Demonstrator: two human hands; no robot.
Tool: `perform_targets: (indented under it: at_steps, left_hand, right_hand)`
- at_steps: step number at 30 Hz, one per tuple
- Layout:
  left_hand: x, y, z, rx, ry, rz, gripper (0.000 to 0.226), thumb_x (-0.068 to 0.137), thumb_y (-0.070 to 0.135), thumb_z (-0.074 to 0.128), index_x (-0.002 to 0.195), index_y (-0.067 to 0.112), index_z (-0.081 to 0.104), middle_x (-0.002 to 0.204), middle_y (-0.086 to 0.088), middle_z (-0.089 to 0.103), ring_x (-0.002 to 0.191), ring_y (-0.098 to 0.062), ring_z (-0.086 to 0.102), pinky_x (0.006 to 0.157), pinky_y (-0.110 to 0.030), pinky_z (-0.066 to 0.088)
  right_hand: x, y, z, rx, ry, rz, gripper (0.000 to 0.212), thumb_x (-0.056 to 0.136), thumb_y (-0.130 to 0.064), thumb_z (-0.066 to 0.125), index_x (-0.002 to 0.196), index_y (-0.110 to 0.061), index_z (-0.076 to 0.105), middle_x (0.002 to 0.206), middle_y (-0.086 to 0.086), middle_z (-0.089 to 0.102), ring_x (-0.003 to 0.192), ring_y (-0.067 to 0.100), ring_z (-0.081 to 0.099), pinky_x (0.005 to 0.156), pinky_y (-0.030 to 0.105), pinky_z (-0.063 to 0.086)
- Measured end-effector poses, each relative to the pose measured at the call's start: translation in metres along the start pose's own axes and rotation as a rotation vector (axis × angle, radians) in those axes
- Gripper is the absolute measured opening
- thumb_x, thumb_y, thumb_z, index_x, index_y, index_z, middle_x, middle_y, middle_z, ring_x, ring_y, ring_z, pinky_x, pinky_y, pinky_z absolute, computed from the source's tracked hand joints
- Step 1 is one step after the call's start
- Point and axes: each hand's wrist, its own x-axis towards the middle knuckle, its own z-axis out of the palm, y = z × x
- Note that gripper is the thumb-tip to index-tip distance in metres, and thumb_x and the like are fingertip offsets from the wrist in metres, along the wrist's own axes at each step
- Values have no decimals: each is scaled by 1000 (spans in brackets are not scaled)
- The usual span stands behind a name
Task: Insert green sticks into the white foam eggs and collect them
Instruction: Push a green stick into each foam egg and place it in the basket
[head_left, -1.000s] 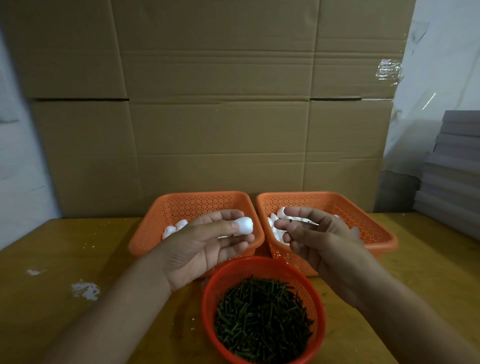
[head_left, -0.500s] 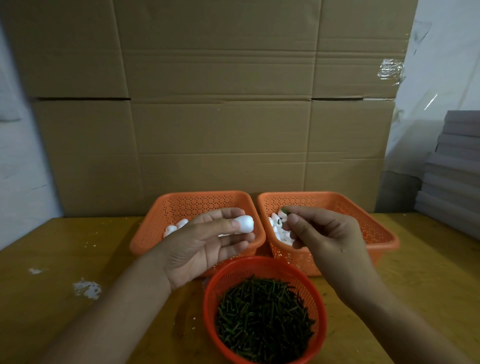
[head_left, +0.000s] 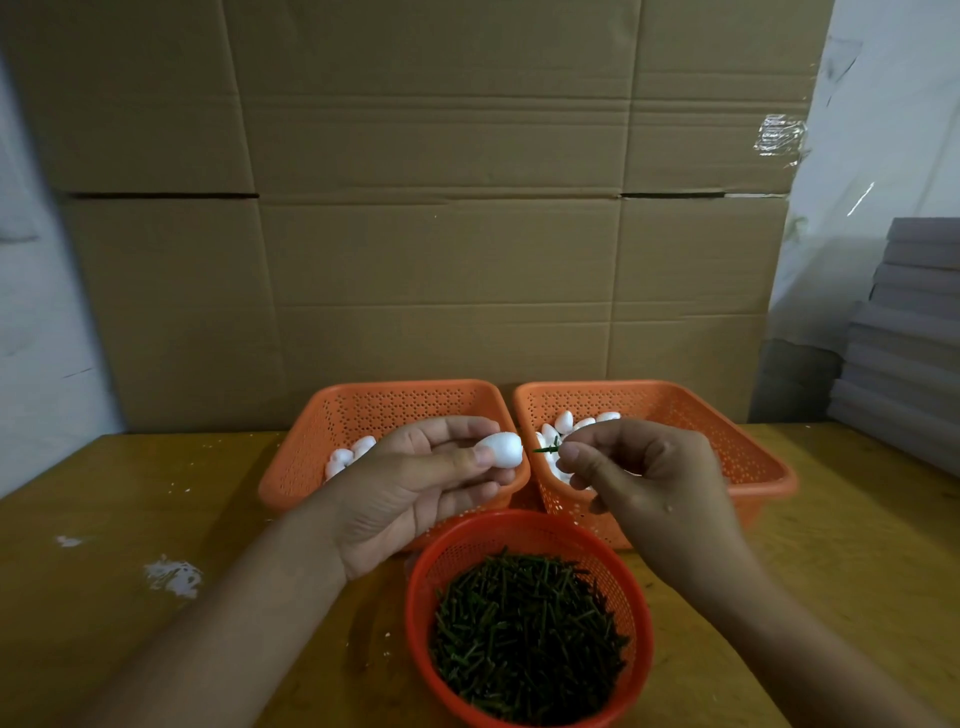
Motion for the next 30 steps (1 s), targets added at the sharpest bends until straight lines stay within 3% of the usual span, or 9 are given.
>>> perform_targets:
  at_steps: [4,7,12,18,22,30]
  left_hand:
    - [-1,0,2,2,-3,9,35,83,3,70,117,3,66,117,-25,70,105,-30,72,78,-25,59]
    - [-1,0,4,0,-5,11,27,83,3,71,109,5,73,116,-25,70,104,-30,73,77,-24,59]
    - [-2,0,5,29,-20,19,22,83,5,71,104,11,78,115,-23,72,104,-27,73,78,-23,58]
    - [-2,-2,11,61,-44,17,29,75,13,80,104,13,78,113,-22,72,102,-27,73,79,-24,58]
    - [-4,-3,13,71,-43,22,24,81,9,76,104,11,77,112,-24,72,101,-29,73,78,-23,58]
    - [-4,-2,12,102,-38,38,22,83,10,74,104,13,78,111,-22,73,102,-27,73,78,-22,58]
  right_hand:
    - [0,-1,0,-13,9,14,19,88,-14,73,74,-27,73,65,-6,71,57,10,65,55,33,55]
    - [0,0,1,-19,0,22,20,90,-11,70,74,-23,73,67,-2,72,59,17,66,56,39,54]
    - [-2,0,3,-26,-36,23,20,92,-12,68,76,-22,73,71,1,72,64,15,66,59,41,56]
    - [-6,-3,10,-10,-78,11,22,92,-12,68,74,-24,73,67,-4,71,58,6,62,56,24,50]
    - [-8,-4,12,43,-89,21,19,92,-11,68,77,-21,73,65,-9,70,58,2,63,55,13,45]
    - [-9,-7,13,130,-81,71,14,91,-14,69,79,-16,76,67,-3,73,57,2,63,53,12,44]
